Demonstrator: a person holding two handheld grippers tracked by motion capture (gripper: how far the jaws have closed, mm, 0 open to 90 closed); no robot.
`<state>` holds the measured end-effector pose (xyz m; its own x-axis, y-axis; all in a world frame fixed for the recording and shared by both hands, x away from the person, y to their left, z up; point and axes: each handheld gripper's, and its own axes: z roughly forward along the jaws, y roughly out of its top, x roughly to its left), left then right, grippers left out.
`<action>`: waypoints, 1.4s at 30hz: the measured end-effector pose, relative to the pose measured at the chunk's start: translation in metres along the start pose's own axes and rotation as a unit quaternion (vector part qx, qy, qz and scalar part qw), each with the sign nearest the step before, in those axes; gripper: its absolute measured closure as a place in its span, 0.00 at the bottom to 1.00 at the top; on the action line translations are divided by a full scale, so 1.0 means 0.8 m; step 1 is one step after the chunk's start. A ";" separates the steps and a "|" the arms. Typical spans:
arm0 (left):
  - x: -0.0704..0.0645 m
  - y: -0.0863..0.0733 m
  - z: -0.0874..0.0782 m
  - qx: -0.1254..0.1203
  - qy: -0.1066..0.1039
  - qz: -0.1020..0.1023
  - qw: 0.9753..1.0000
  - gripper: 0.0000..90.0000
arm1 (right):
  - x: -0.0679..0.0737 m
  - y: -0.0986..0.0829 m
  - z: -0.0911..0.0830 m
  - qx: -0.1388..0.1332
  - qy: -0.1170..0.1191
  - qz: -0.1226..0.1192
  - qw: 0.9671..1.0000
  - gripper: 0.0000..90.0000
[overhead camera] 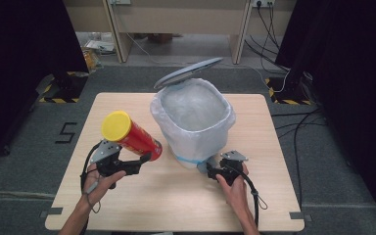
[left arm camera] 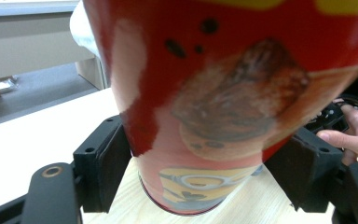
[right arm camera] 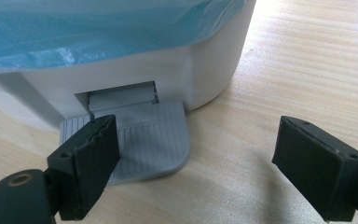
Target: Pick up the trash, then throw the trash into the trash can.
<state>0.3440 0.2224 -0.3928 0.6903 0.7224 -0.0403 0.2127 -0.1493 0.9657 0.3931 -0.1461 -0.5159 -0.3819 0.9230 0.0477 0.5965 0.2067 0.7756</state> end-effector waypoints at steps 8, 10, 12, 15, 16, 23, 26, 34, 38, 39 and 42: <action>0.004 0.018 -0.008 -0.016 0.002 -0.001 1.000 0.28 | 0.000 0.000 0.000 0.000 0.000 0.001 1.000 0.16; 0.005 0.023 -0.009 -0.020 0.001 -0.001 1.000 0.28 | 0.000 0.000 0.000 0.000 0.000 0.000 1.000 0.16; 0.005 0.028 -0.011 -0.025 -0.001 -0.003 1.000 0.28 | 0.000 0.000 0.000 -0.001 -0.001 -0.003 1.000 0.16; 0.004 0.032 -0.012 -0.027 -0.003 -0.003 1.000 0.28 | -0.001 0.000 0.000 -0.001 0.000 -0.003 1.000 0.16; 0.004 0.036 -0.013 -0.030 -0.002 -0.002 1.000 0.27 | 0.000 0.000 0.000 0.000 0.001 0.001 1.000 0.16; 0.005 0.049 -0.013 -0.033 -0.008 -0.001 0.999 0.27 | 0.000 0.000 0.000 0.001 0.001 0.002 1.000 0.16; 0.007 0.057 -0.015 -0.036 -0.007 0.001 0.999 0.27 | 0.000 0.000 0.000 0.000 0.000 0.001 1.000 0.16; 0.012 0.082 -0.022 -0.042 -0.007 0.009 0.999 0.27 | 0.000 0.000 0.000 0.000 0.000 -0.001 1.000 0.16; 0.012 0.095 -0.021 -0.046 -0.008 0.013 0.999 0.27 | -0.001 0.000 0.000 0.000 0.000 -0.003 1.000 0.16; 0.012 0.095 -0.021 -0.046 -0.008 0.013 0.999 0.27 | -0.001 0.000 0.000 0.000 0.000 -0.003 1.000 0.16; 0.010 0.106 -0.013 -0.048 -0.011 0.016 0.999 0.27 | 0.000 0.000 0.000 0.001 -0.001 -0.001 1.000 0.16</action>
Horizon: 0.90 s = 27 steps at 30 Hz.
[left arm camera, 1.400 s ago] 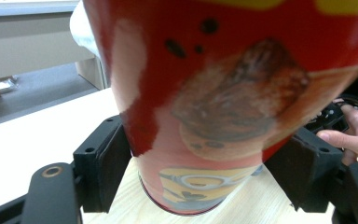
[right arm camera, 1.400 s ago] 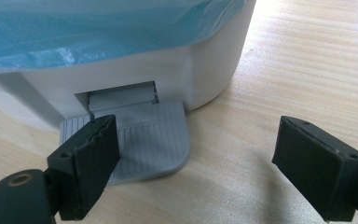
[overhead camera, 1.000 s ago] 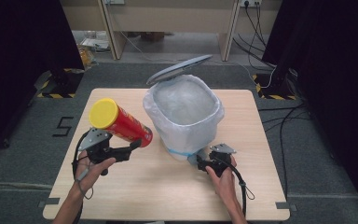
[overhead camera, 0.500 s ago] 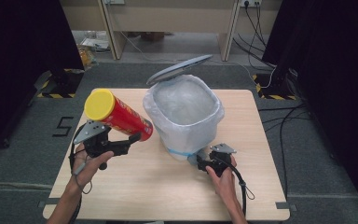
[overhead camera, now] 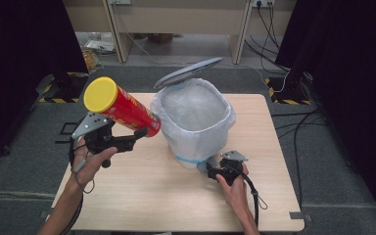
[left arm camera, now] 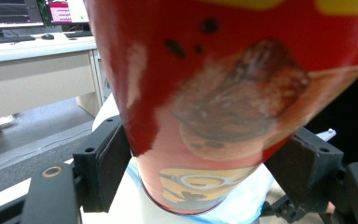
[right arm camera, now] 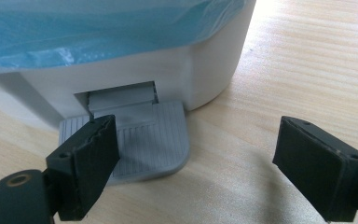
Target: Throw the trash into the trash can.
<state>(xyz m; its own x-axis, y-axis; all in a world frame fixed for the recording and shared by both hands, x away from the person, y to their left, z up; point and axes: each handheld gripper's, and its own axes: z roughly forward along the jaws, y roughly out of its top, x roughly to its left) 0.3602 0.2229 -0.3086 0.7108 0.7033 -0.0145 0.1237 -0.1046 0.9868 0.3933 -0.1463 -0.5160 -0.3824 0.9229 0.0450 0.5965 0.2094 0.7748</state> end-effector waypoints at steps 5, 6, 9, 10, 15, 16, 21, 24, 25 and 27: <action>-0.004 0.014 0.011 -0.008 -0.004 0.003 1.000 0.27 | 0.000 0.000 0.000 0.000 0.000 0.001 1.000 0.16; -0.005 0.017 0.013 -0.007 -0.005 0.005 1.000 0.27 | 0.000 0.000 0.000 0.000 0.000 0.001 1.000 0.16; -0.010 0.025 0.021 -0.008 -0.009 0.009 1.000 0.27 | 0.000 0.000 0.000 0.000 0.000 -0.001 1.000 0.16; -0.012 0.028 0.024 -0.010 -0.010 0.010 1.000 0.27 | 0.000 0.000 0.000 0.000 0.000 0.000 1.000 0.16; -0.021 0.043 0.038 -0.017 -0.019 0.015 1.000 0.27 | 0.000 0.000 0.000 0.000 0.000 -0.001 1.000 0.16; -0.023 0.045 0.041 -0.018 -0.021 0.016 0.999 0.27 | 0.000 0.000 0.000 0.000 0.000 0.000 1.000 0.16; -0.034 0.054 0.059 -0.019 -0.030 0.019 0.999 0.27 | 0.000 0.000 0.000 -0.001 0.000 -0.002 1.000 0.16; -0.040 0.057 0.069 -0.017 -0.034 0.020 0.999 0.27 | 0.000 0.000 0.000 0.000 0.000 -0.001 1.000 0.16; -0.041 0.057 0.072 -0.016 -0.035 0.022 0.999 0.27 | 0.000 0.000 0.000 0.000 0.000 -0.001 1.000 0.16; -0.043 0.057 0.078 -0.013 -0.036 0.025 0.999 0.27 | 0.000 0.000 0.000 0.000 0.000 -0.001 1.000 0.16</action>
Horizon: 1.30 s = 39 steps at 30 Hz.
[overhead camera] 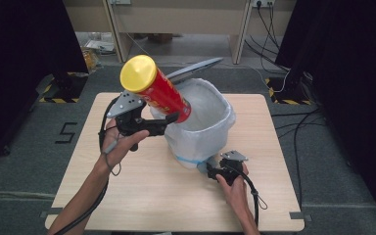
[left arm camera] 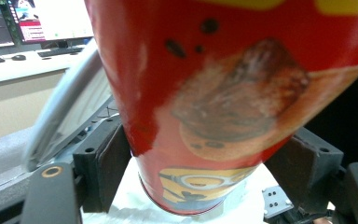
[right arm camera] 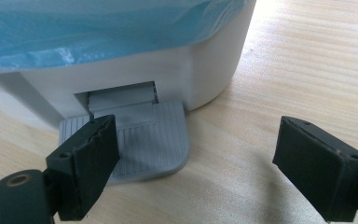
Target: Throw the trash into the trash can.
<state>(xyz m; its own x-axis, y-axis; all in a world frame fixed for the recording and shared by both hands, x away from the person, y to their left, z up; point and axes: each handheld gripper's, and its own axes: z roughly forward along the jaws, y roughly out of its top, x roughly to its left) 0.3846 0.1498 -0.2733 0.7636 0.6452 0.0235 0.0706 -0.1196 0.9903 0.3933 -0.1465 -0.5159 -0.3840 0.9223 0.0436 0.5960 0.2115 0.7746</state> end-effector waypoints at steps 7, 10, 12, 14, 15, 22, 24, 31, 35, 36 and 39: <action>-0.003 -0.006 0.021 0.009 0.003 0.001 1.000 0.27 | -0.001 0.000 0.000 0.000 0.000 -0.002 1.000 0.16; -0.007 -0.008 0.028 0.013 0.005 0.003 1.000 0.27 | 0.000 0.000 0.000 0.000 0.000 0.001 1.000 0.16; -0.010 -0.008 0.033 0.015 0.005 0.006 1.000 0.27 | 0.000 0.000 0.000 0.000 0.001 0.000 1.000 0.16; -0.012 -0.009 0.039 0.018 0.003 0.006 1.000 0.27 | 0.000 0.000 0.000 0.000 0.001 0.001 1.000 0.16; -0.013 -0.010 0.042 0.021 0.003 0.007 1.000 0.27 | -0.001 0.000 0.000 0.000 0.001 -0.001 1.000 0.16; -0.010 -0.021 0.059 0.043 0.003 0.000 0.999 0.27 | 0.000 0.000 0.000 0.000 0.001 0.001 1.000 0.16; -0.009 -0.023 0.061 0.045 0.004 -0.001 0.999 0.27 | 0.000 0.000 0.000 0.000 0.001 0.000 1.000 0.16; -0.004 -0.028 0.072 0.052 0.015 -0.007 0.998 0.27 | -0.001 0.000 0.000 0.000 0.001 -0.001 1.000 0.16; -0.004 -0.031 0.077 0.058 0.019 -0.004 0.998 0.27 | -0.001 0.000 0.000 0.001 0.002 0.001 1.000 0.16; -0.004 -0.031 0.077 0.058 0.019 -0.004 0.998 0.27 | -0.001 0.000 0.000 0.001 0.002 0.001 1.000 0.16; -0.005 -0.033 0.077 0.057 0.022 -0.007 0.998 0.25 | 0.000 0.000 0.000 0.000 0.001 -0.001 1.000 0.16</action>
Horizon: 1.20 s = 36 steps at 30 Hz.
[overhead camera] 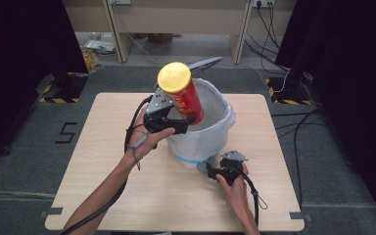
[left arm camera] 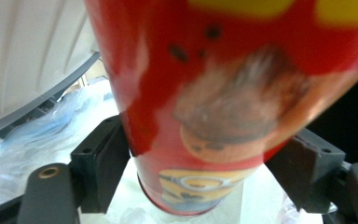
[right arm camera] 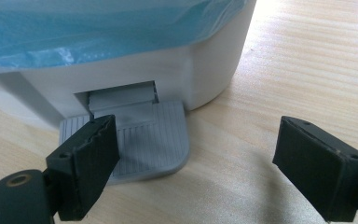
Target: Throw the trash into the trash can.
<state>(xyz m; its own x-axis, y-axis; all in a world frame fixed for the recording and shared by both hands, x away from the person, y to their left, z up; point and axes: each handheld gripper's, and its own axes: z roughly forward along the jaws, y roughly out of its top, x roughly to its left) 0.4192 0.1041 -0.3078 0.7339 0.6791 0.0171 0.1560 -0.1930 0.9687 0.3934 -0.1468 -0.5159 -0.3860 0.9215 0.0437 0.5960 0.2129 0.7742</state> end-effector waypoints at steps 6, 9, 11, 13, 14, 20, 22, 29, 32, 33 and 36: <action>-0.001 0.006 -0.009 -0.014 0.008 -0.003 1.000 0.17 | 0.000 0.000 0.000 -0.001 0.000 0.001 1.000 0.16; 0.000 0.011 -0.014 -0.028 0.009 -0.005 1.000 0.17 | -0.001 0.000 0.000 -0.001 0.001 -0.002 1.000 0.16; 0.000 0.014 -0.018 -0.033 0.009 -0.004 0.999 0.17 | 0.000 0.000 0.000 -0.001 -0.001 -0.001 1.000 0.15; 0.001 0.015 -0.020 -0.034 0.010 -0.004 0.999 0.17 | 0.000 0.000 0.000 -0.002 -0.001 -0.003 1.000 0.15; 0.003 0.017 -0.023 -0.036 0.011 -0.006 0.999 0.17 | 0.000 0.000 0.000 0.000 0.000 0.001 1.000 0.15; 0.008 0.017 -0.029 -0.031 0.013 -0.011 0.999 0.17 | 0.000 0.000 0.000 0.000 0.000 0.000 1.000 0.15; 0.009 0.015 -0.031 -0.028 0.011 -0.013 0.999 0.17 | 0.001 0.000 0.000 0.000 -0.001 0.001 1.000 0.15; 0.013 0.013 -0.043 -0.024 0.008 -0.012 1.000 0.17 | 0.000 0.000 0.000 0.000 0.000 0.001 1.000 0.15; 0.016 0.010 -0.050 -0.025 0.005 -0.017 1.000 0.17 | 0.000 0.000 0.000 0.000 0.001 0.002 1.000 0.15; 0.018 0.009 -0.053 -0.024 0.005 -0.018 1.000 0.17 | 0.000 0.000 0.000 -0.001 0.000 0.000 1.000 0.15; 0.022 0.006 -0.062 -0.025 0.007 -0.019 0.999 0.17 | 0.000 0.000 0.000 0.000 0.001 0.002 1.000 0.15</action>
<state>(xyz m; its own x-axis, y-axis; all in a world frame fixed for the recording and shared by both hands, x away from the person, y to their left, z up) 0.3999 0.1505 -0.2907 0.7187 0.6951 -0.0176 0.1504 -0.1308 0.9799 0.3937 -0.1469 -0.5161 -0.3853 0.9215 0.0485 0.5979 0.2093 0.7738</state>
